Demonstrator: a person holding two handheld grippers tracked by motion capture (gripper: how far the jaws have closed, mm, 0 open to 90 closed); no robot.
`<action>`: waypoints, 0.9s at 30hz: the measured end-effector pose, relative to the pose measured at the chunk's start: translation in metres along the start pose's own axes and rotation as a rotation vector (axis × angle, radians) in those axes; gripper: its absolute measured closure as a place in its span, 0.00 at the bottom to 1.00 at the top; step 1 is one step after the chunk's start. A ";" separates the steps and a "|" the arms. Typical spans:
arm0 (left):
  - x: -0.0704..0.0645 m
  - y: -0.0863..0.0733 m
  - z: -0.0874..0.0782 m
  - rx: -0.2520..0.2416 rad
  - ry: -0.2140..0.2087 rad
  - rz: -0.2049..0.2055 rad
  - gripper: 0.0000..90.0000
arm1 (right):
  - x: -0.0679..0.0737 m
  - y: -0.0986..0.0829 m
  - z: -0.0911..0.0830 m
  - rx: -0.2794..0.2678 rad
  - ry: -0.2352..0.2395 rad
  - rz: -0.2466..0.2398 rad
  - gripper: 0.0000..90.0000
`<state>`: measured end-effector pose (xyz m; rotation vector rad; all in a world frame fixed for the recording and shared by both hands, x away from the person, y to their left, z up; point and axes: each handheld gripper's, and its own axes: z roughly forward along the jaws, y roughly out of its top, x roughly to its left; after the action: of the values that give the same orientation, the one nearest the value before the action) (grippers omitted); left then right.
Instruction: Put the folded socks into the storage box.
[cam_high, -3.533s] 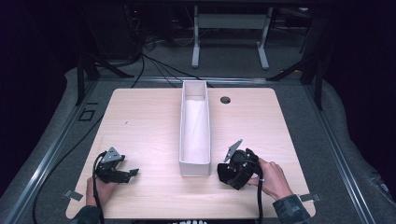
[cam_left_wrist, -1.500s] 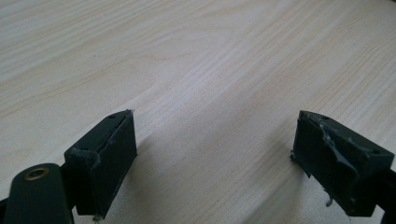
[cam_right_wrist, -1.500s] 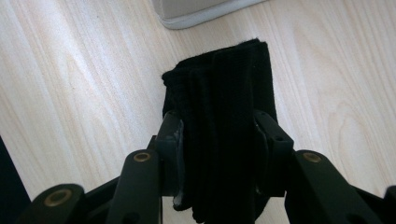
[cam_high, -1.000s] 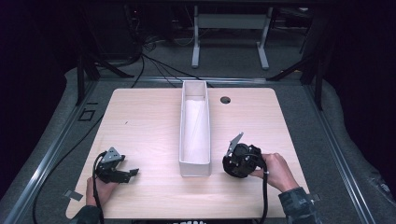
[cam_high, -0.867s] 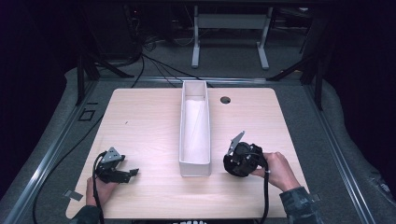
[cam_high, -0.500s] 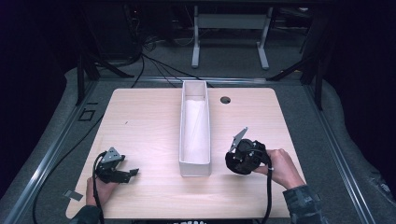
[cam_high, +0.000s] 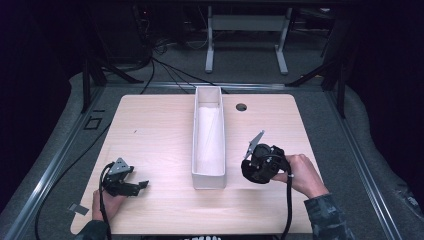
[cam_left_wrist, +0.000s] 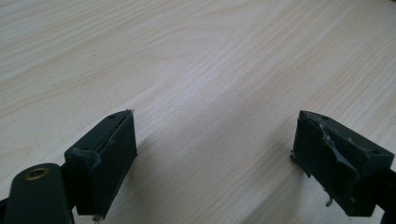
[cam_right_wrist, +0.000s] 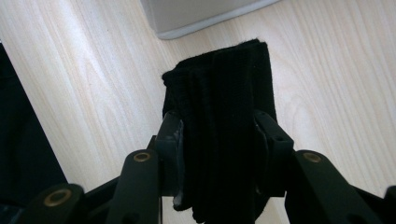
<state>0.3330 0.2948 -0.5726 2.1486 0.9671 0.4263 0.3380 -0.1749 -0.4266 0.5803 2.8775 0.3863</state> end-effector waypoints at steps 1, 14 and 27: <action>0.000 0.000 0.000 -0.001 0.000 0.000 0.15 | -0.001 0.001 -0.001 0.000 -0.002 -0.003 0.67; 0.000 0.000 0.000 -0.001 0.000 0.001 0.15 | -0.005 0.013 -0.019 0.007 -0.016 -0.022 0.67; 0.000 0.000 0.000 -0.001 0.000 0.000 0.15 | -0.006 0.026 -0.035 0.015 -0.037 -0.044 0.67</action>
<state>0.3330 0.2948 -0.5726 2.1480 0.9668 0.4268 0.3450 -0.1623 -0.3851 0.5203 2.8542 0.3441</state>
